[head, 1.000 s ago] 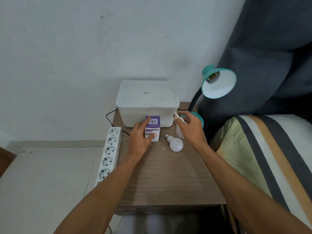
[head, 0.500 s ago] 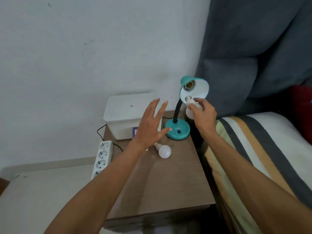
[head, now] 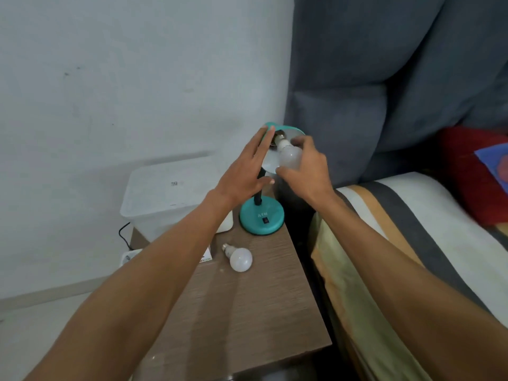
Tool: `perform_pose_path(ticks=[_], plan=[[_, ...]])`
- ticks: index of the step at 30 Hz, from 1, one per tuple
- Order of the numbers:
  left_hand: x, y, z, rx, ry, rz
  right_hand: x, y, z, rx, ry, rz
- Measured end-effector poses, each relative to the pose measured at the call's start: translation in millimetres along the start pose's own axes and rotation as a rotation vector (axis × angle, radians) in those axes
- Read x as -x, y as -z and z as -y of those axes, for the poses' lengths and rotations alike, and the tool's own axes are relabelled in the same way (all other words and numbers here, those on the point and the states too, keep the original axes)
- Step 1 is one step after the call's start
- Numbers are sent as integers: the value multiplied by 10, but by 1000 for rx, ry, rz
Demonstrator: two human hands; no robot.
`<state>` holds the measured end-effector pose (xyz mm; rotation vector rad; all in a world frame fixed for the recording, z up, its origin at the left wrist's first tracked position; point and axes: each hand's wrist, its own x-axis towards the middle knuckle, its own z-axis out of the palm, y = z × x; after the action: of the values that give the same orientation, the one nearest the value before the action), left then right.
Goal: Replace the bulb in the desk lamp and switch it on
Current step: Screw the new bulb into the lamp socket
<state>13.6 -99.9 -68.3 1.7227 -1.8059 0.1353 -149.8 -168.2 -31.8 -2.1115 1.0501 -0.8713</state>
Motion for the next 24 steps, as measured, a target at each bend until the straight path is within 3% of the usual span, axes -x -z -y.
perform_pose_path(ticks=[3,12,21,24], plan=[[-23,-9,23,-1,-33,-58,-32,-86,-2,173,90,-57],[-72,87,29,-30,-90,-62,-47,-212,-55,366,247,-180],[-57,76,-1,32,-53,-23,-9,-303,-139,489,308,-148],[-62,62,-3,23,-45,-28,-9,-277,-115,370,240,-149]])
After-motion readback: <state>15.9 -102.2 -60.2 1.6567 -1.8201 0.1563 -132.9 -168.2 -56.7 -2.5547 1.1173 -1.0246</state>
